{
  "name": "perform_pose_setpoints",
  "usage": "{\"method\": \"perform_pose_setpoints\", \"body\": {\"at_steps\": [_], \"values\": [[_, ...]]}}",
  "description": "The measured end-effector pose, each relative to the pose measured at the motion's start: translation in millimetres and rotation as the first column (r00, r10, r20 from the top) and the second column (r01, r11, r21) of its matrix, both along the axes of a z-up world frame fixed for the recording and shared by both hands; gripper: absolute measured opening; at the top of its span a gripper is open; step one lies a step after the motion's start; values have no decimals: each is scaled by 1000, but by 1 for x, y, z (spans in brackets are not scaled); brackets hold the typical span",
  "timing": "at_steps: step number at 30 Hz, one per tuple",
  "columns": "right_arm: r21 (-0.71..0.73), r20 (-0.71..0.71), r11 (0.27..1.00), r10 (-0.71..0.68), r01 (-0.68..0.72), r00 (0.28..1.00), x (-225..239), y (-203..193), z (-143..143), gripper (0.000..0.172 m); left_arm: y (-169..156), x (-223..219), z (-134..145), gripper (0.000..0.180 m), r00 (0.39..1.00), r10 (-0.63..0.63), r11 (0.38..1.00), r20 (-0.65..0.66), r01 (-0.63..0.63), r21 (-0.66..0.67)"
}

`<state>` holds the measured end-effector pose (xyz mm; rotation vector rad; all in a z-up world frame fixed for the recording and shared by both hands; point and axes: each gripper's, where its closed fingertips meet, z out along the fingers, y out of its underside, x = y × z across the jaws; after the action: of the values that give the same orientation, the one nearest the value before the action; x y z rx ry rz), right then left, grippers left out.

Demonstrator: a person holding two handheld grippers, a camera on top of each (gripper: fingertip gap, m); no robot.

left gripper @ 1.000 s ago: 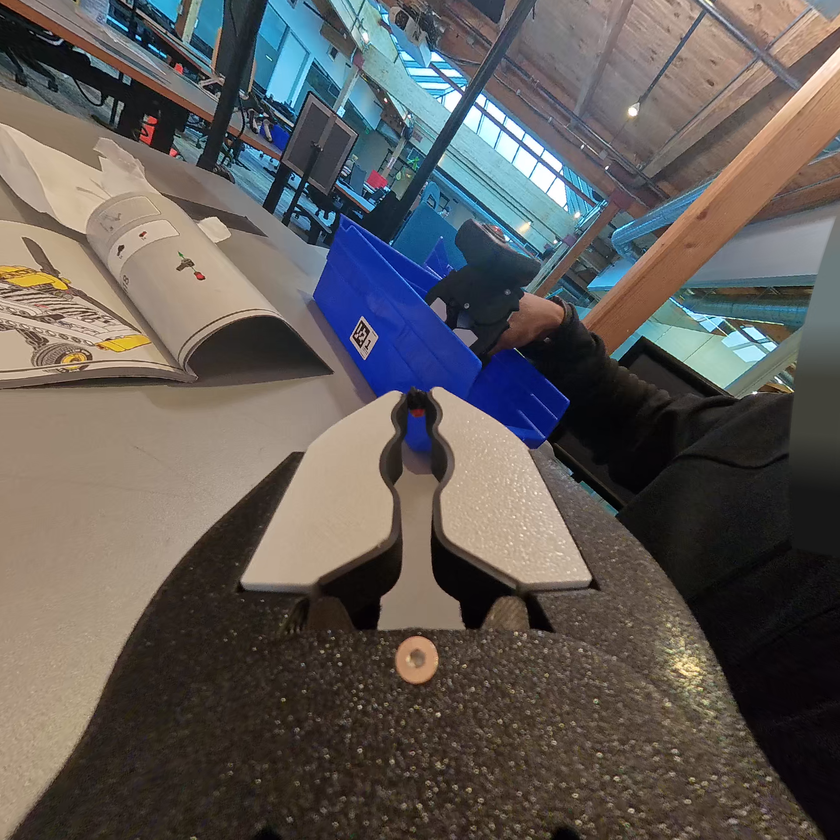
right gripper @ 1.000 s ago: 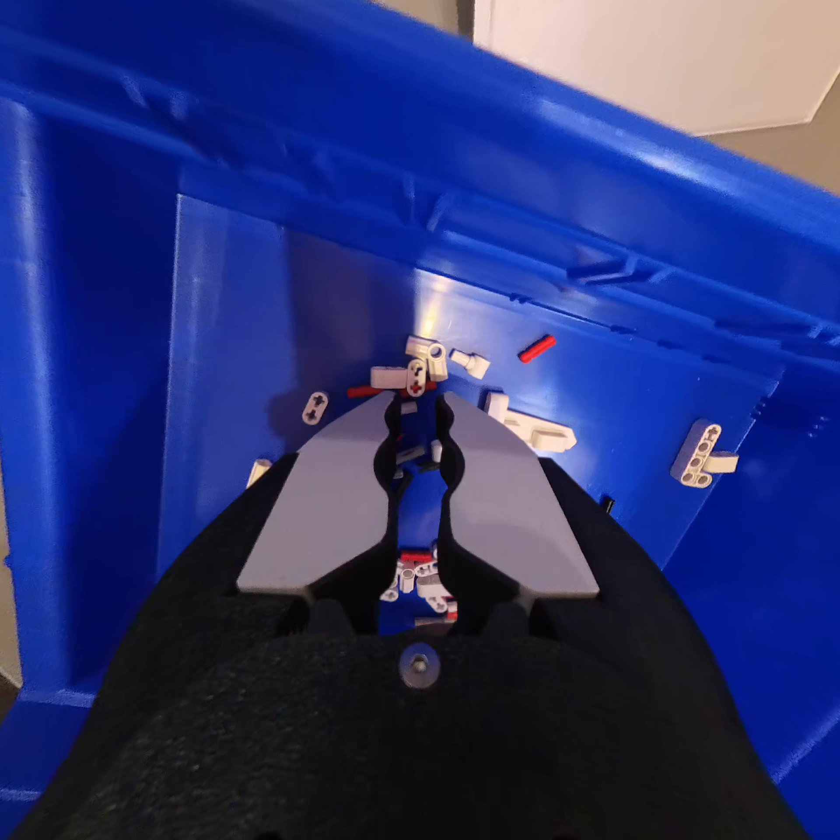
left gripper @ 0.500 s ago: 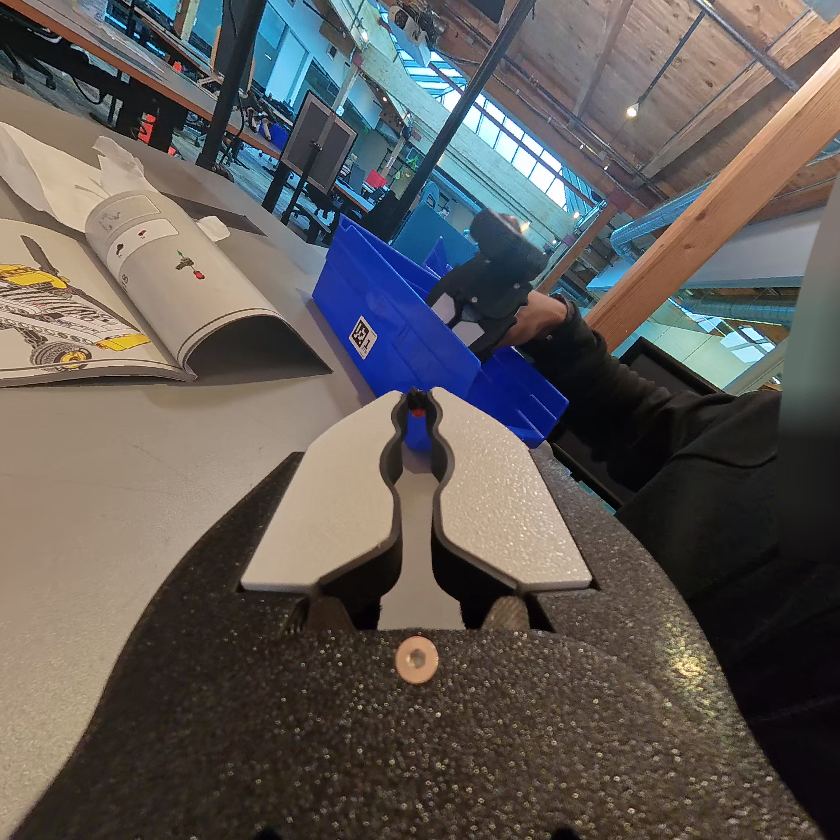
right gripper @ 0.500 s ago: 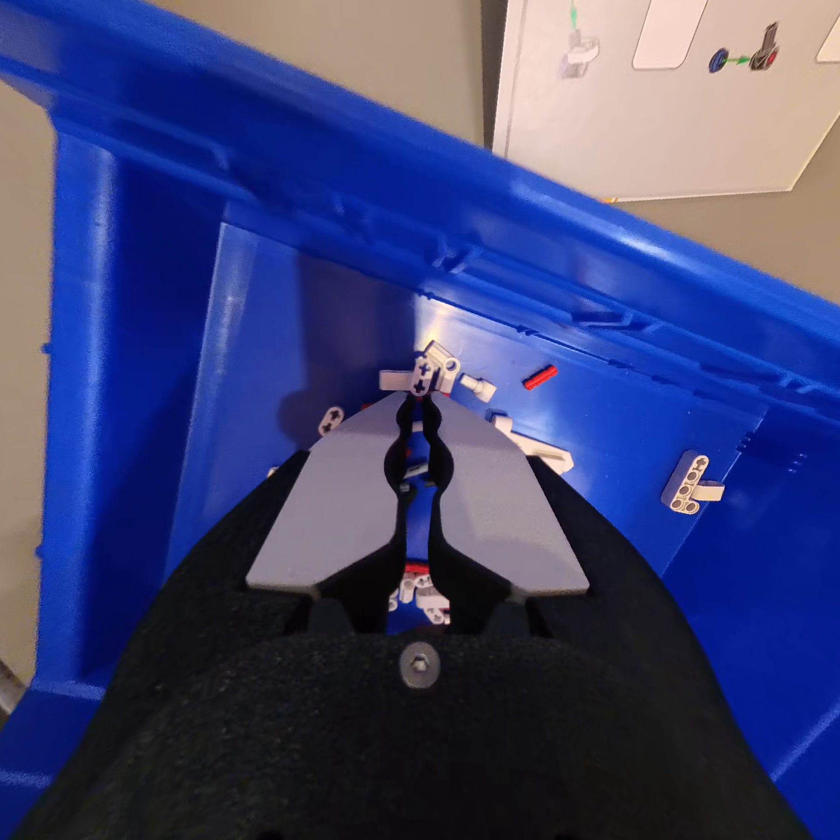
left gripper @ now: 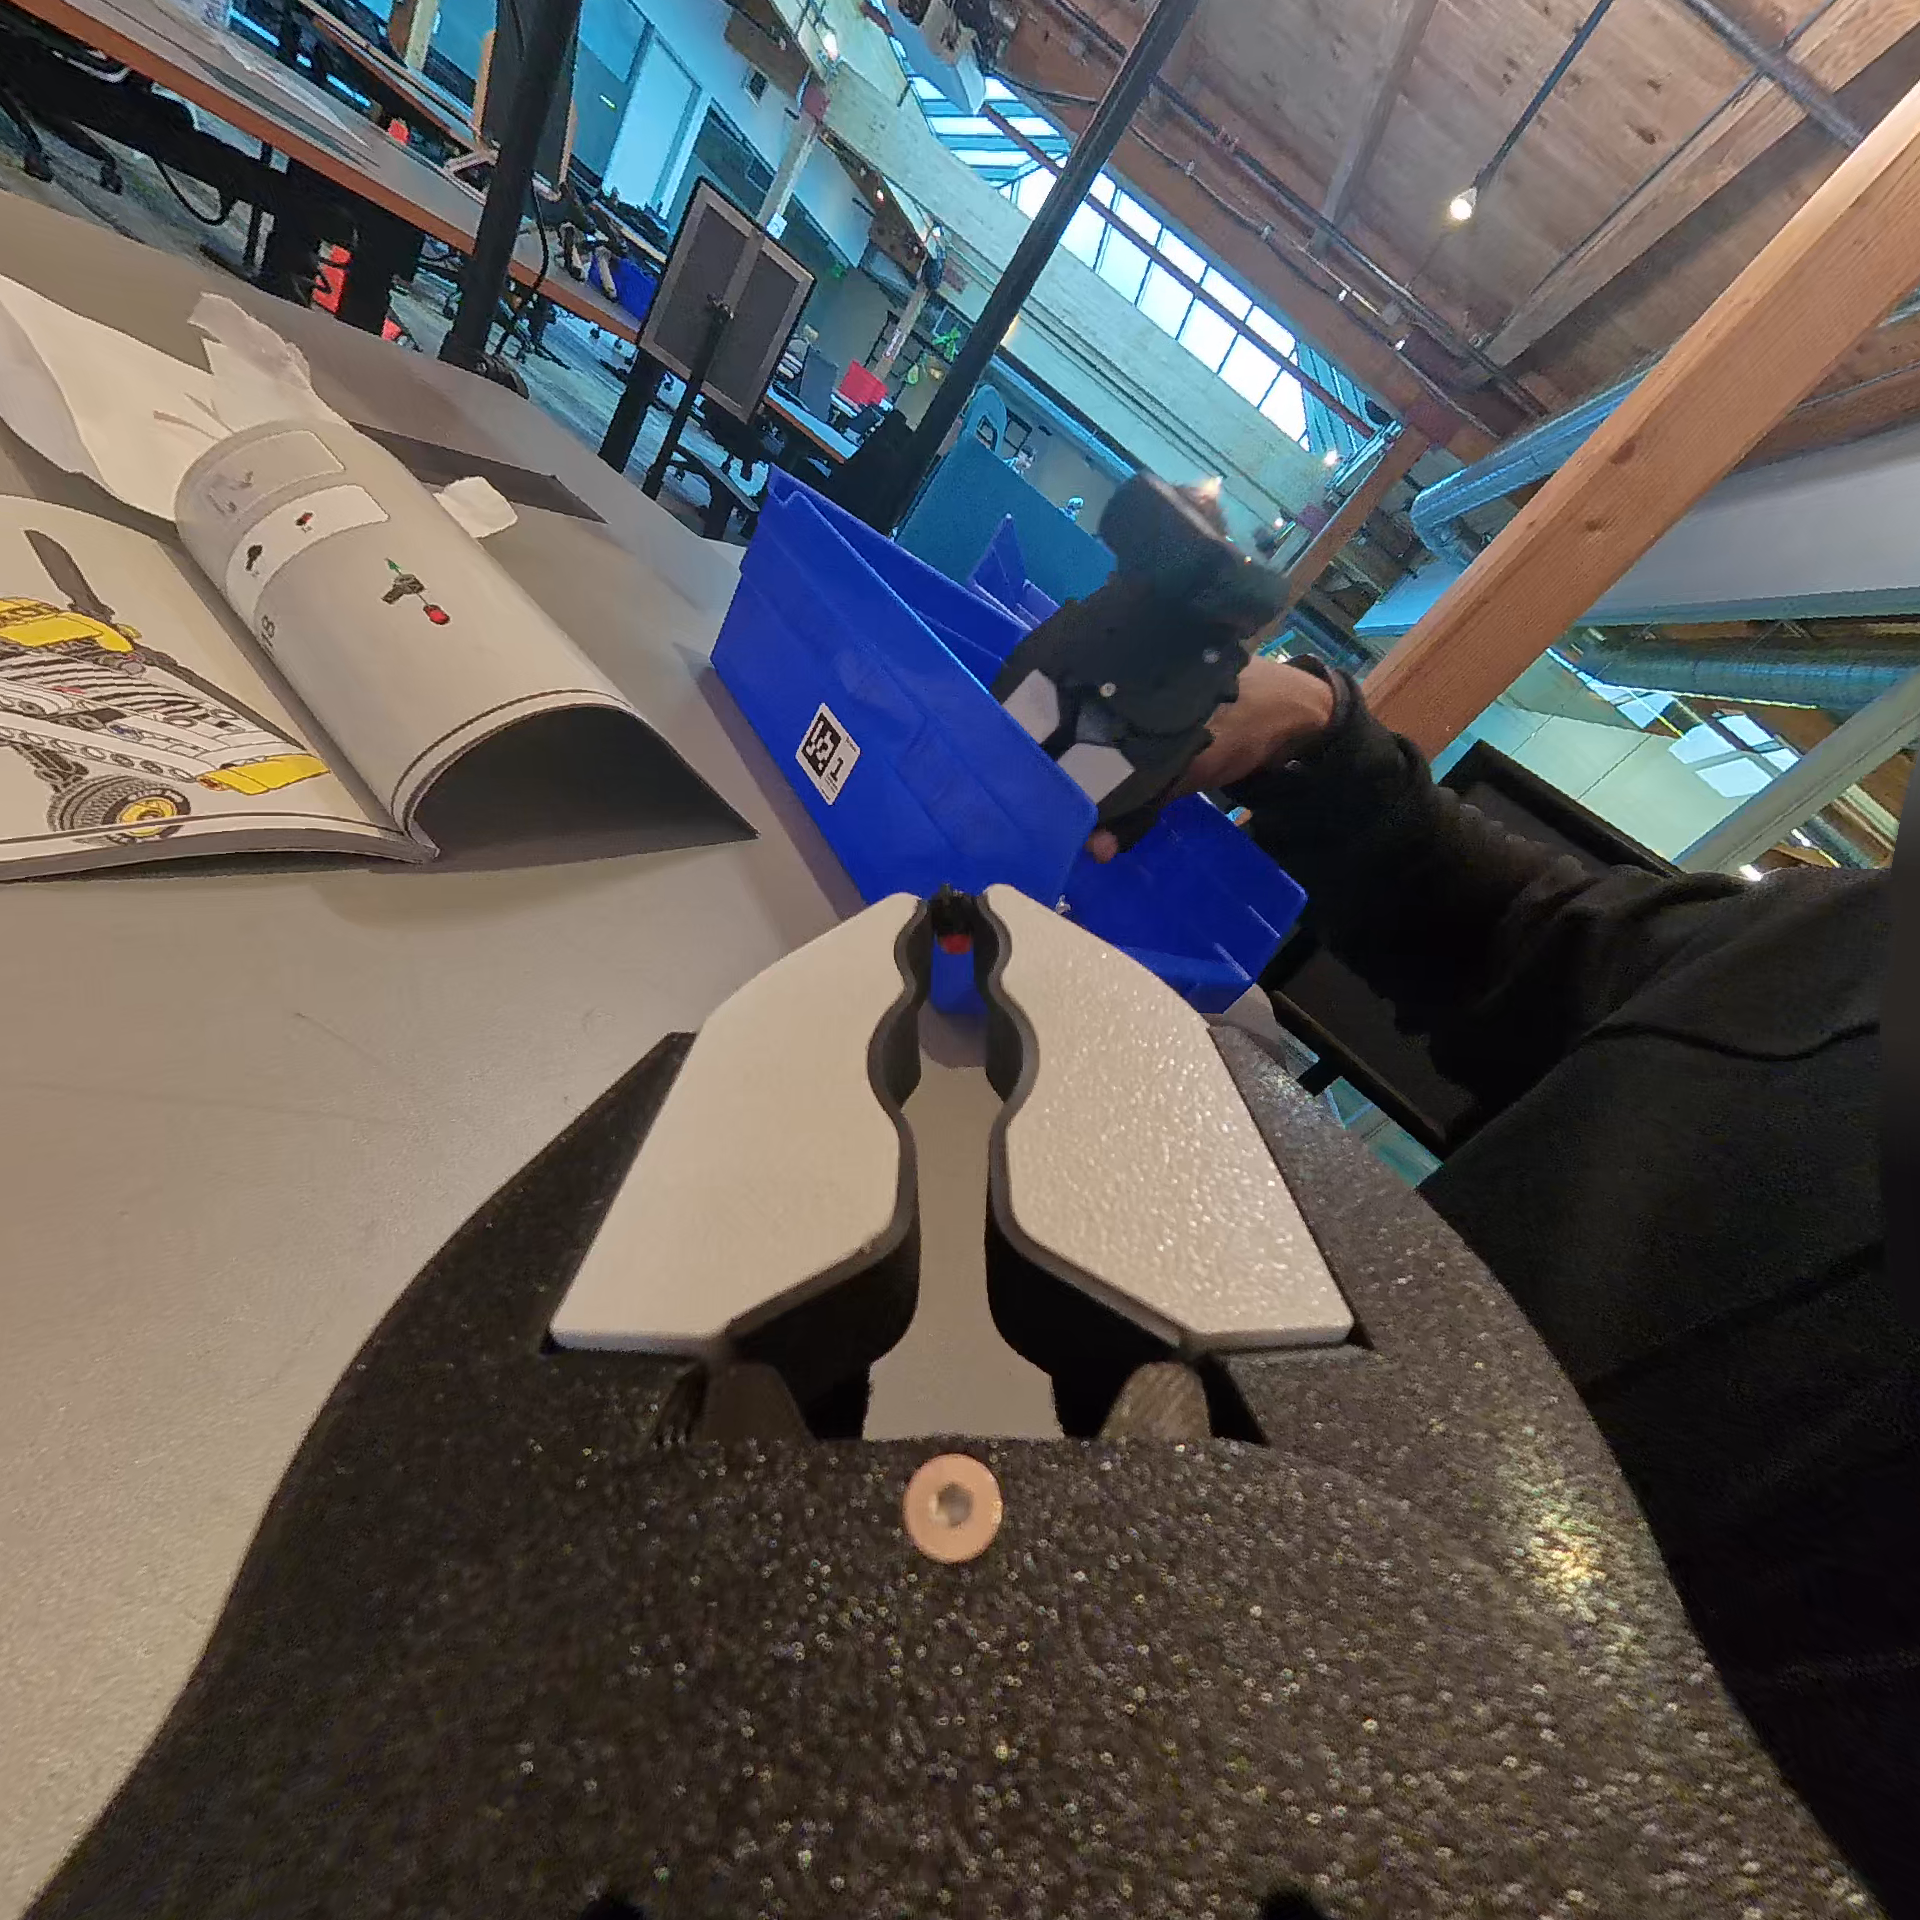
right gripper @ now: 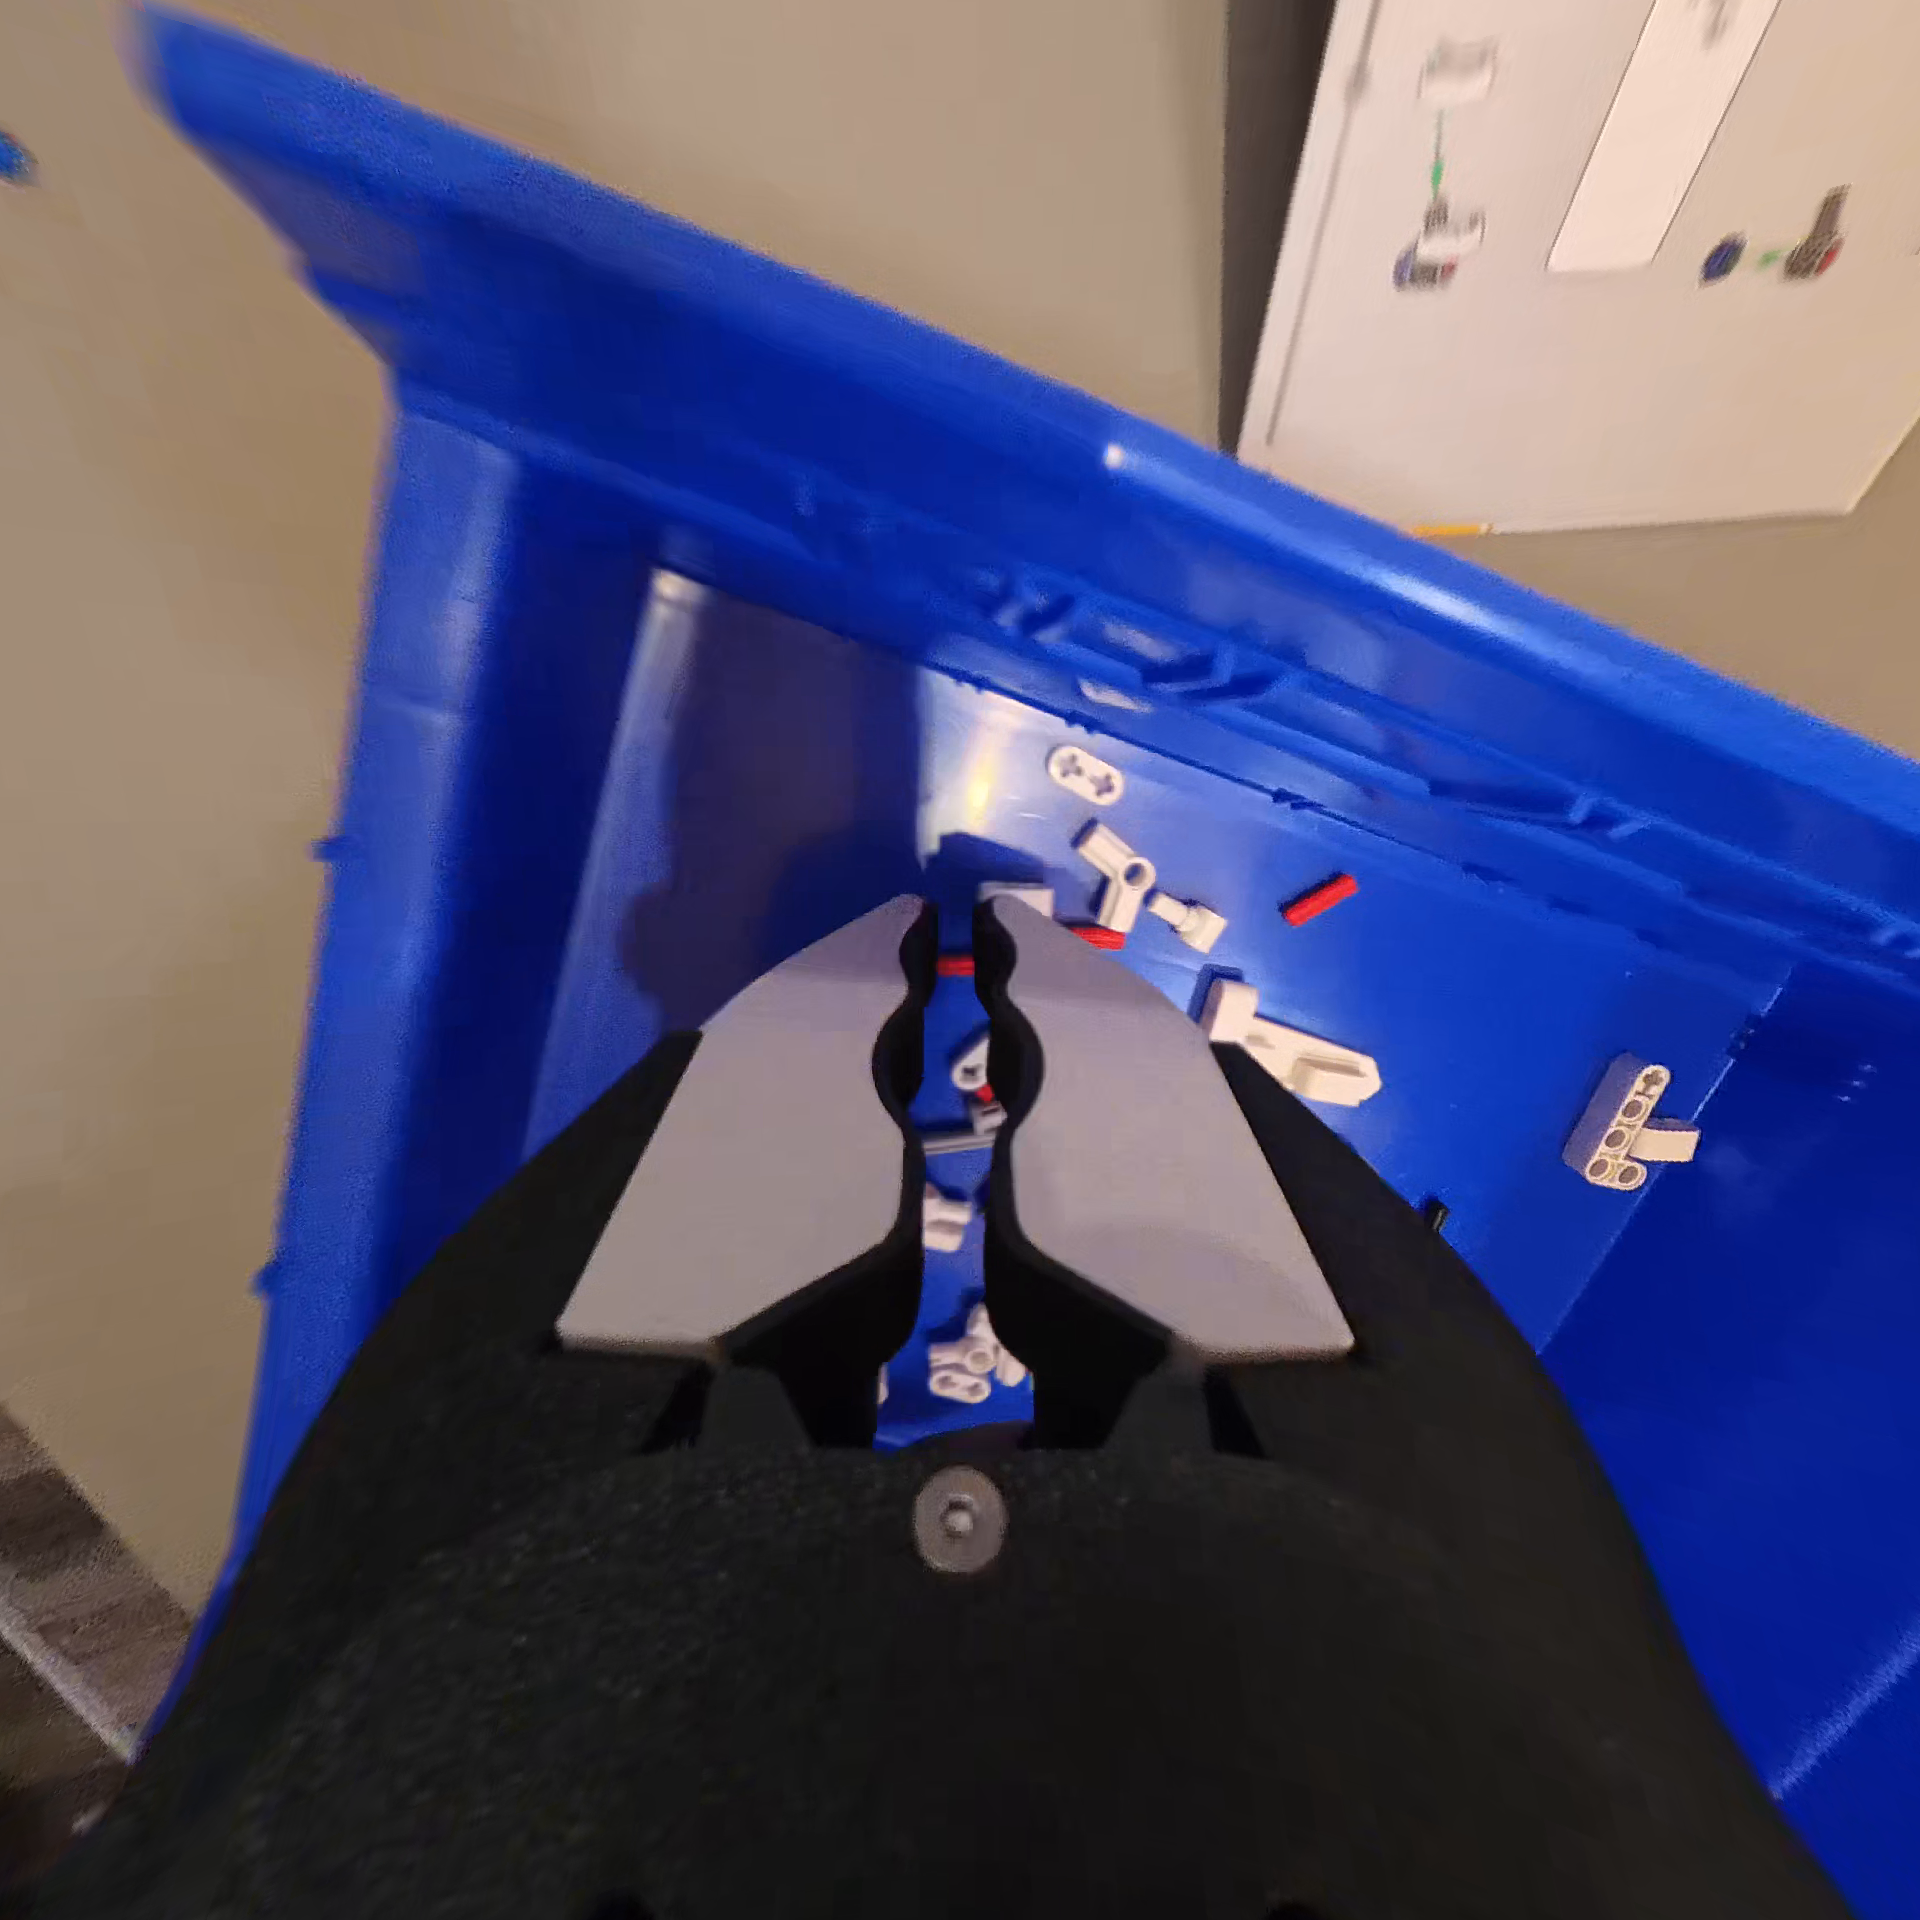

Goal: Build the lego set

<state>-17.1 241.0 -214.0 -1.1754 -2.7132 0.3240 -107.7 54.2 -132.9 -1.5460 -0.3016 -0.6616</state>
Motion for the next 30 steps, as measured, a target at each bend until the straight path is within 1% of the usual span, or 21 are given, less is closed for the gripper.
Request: {"method": "perform_pose_setpoints", "body": {"at_steps": [2,4,15,20,23,26,28,30], "values": [[9,13,1000,4,-4,1000,-2,4,-9,9,0,0,0,7,1000,3,1000,-3,-3,0],[19,2,1000,2,-2,1000,-6,7,-12,10,0,-1,0,7,1000,5,1000,0,-5,0],[36,14,999,20,-21,1000,-4,14,-18,15,0,-1,0,8,1000,-2,1000,8,2,1],[39,0,999,24,-24,1000,-2,19,-15,18,0,-1,0,7,1000,-2,1000,8,2,0],[10,-33,1000,30,-30,999,-4,17,-6,18,0,-1,0,7,1000,-2,1000,9,2,0],[-28,-97,999,37,-40,995,-14,9,2,18,0,0,0,7,1000,-4,1000,6,4,-1],[-41,-128,997,65,-71,990,-21,1,1,19,0,0,0,7,1000,-3,1000,5,3,-2],[-11,-140,995,93,-96,986,-26,-2,-3,22,0,0,0,7,1000,-2,1000,5,2,-1]]}}
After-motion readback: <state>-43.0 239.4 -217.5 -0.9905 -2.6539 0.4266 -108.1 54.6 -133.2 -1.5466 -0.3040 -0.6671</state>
